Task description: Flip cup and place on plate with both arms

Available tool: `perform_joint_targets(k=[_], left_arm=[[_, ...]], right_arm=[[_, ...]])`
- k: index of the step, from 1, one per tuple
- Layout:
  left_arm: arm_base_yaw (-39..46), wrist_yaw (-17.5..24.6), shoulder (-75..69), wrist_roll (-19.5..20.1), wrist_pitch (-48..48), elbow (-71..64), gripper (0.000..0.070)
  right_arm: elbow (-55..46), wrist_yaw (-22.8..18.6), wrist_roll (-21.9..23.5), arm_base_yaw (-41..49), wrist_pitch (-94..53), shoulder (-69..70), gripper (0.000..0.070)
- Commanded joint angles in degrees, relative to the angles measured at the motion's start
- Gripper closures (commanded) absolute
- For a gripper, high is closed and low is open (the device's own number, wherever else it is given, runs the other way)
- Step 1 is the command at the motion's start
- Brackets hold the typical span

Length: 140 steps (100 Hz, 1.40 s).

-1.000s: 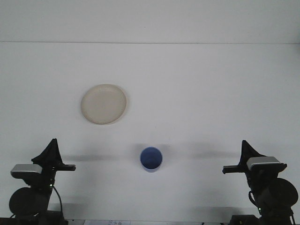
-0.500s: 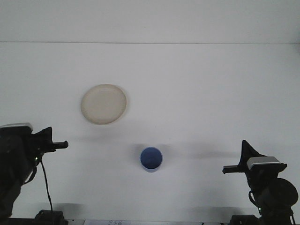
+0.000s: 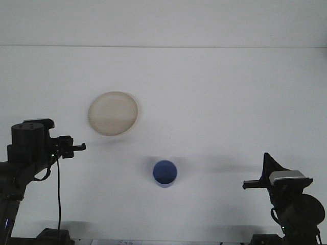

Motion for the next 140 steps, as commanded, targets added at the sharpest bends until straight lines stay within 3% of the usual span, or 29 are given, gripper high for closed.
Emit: perform_joint_targets(k=[1,7,20,37,50,79,113,140], left_arm=[[-0.2,0.6,0.3,-1.0,0.5,1.2,0.0381],[-0.5,1.4,0.3,-1.0,0.2,1.2,0.0308],[-1.5,6.2,0.4,-0.6,-0.1,1.2,0.0229],[-6.2,10.1,2.4,-1.1,-0.2,1.7,0.0230],[-14.0,10.2,6.9,-3.0,0.1,3.7,0.0230],[-28.5,10.2,20.7,-2.9,1.6,11.4,0.0231],[-38.4,10.2,29.4,-1.4,1.3,13.7,0.0230],[-40.7,9.4,34.0,-1.0,1.6,13.7,0.0231]], right_arm=[[0.5,0.1,0.2,0.0,0.5,0.2,0.0700],[0.5,0.1,0.2,0.0,0.5,0.2,0.0700],[0.5,0.1,0.2,0.0,0.5,0.2,0.0700],[0.5,0.1,0.2,0.0,0.5,0.2,0.0700],[0.5,0.1,0.2,0.0,0.5,0.2,0.0700],[0.5,0.1,0.2,0.0,0.5,0.2,0.0700],[0.5,0.1,0.2,0.0,0.5,0.2,0.0700],[0.5,0.1,0.2,0.0,0.5,0.2,0.0700]])
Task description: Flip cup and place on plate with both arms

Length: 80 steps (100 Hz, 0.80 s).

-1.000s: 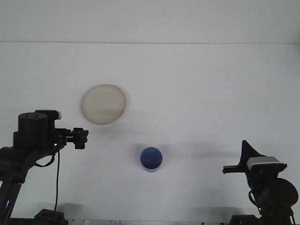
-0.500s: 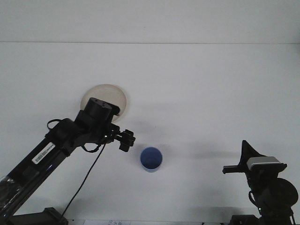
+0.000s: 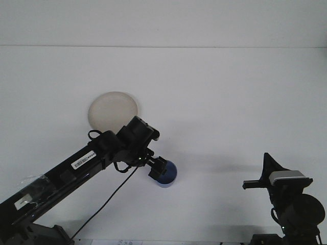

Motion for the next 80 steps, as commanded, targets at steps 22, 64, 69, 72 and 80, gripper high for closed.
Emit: perform_joint_targets(k=[22,64,69,72,80], left_arm=[[-1.7,-2.8,6.3,0.9,0.5,1.3,0.0241],[-3.5,-3.8,8.5,2.3,0.7,2.4,0.0694],[-3.0,-5.4,8.0,2.8,-0.8,3.9,0.0694],[-2.6,-6.5,7.9,3.4,-1.7,5.0,0.0694],[-1.0,-10.0,7.6,4.5,-4.2,8.9,0.0694]], right_arm=[[0.5,0.1,0.2,0.0,0.5,0.2,0.0700],[0.5,0.1,0.2,0.0,0.5,0.2,0.0700],[0.5,0.1,0.2,0.0,0.5,0.2,0.0700],[0.5,0.1,0.2,0.0,0.5,0.2,0.0700],[0.5,0.1,0.2,0.0,0.5,0.2,0.0700]])
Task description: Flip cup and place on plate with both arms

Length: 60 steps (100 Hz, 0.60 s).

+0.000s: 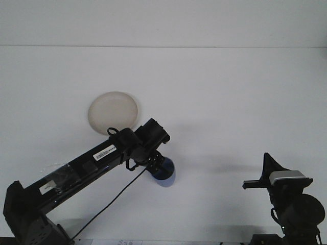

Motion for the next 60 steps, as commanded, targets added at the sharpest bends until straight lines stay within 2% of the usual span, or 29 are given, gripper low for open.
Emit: perform_joint_targets(k=[1,16,29,60], left_arm=[[1.2,-3.2,-0.4,1.9,-0.9,4.7,0.0694],[7.4,-9.2,-0.4,3.0,-2.4,12.7,0.0694],[14.6,-12.4,-0.4,3.0,-1.5,16.6,0.0694],[29.3,-12.8,3.2,3.0,0.3,16.8,0.0694]], right_arm=[[0.5,0.1,0.2,0.0,0.5,0.2,0.0700],[0.5,0.1,0.2,0.0,0.5,0.2,0.0700],[0.5,0.1,0.2,0.0,0.5,0.2,0.0700],[0.5,0.1,0.2,0.0,0.5,0.2,0.0700]])
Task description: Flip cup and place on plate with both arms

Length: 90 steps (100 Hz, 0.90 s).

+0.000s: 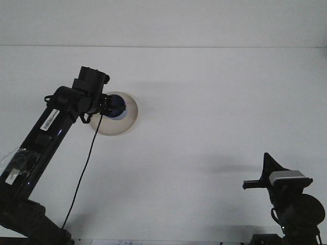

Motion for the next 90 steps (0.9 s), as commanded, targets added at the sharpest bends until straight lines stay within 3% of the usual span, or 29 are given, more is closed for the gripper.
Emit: perform_joint_targets(k=[1,61,66,77,90], left_arm=[[1.4,-0.3,3.1,0.5,1.4,1.1,0.0694],[6.3,-0.3,12.8,0.5,4.9,1.1,0.0677],[6.3,-0.3,12.8,0.4,4.9,1.1,0.0634],[6.3,-0.3,13.2,0.4,5.2,1.1,0.0435],[6.4,-0.3,13.2,0.4,6.3,1.1,0.0331]], right_arm=[[0.5,0.1,0.2,0.0,0.5,0.2,0.0700],[0.5,0.1,0.2,0.0,0.4,0.2,0.0700],[0.5,0.1,0.2,0.0,0.4,0.2,0.0700],[0.5,0.1,0.2,0.0,0.5,0.2,0.0700],[0.5,0.1,0.2,0.0,0.5,0.2,0.0700]])
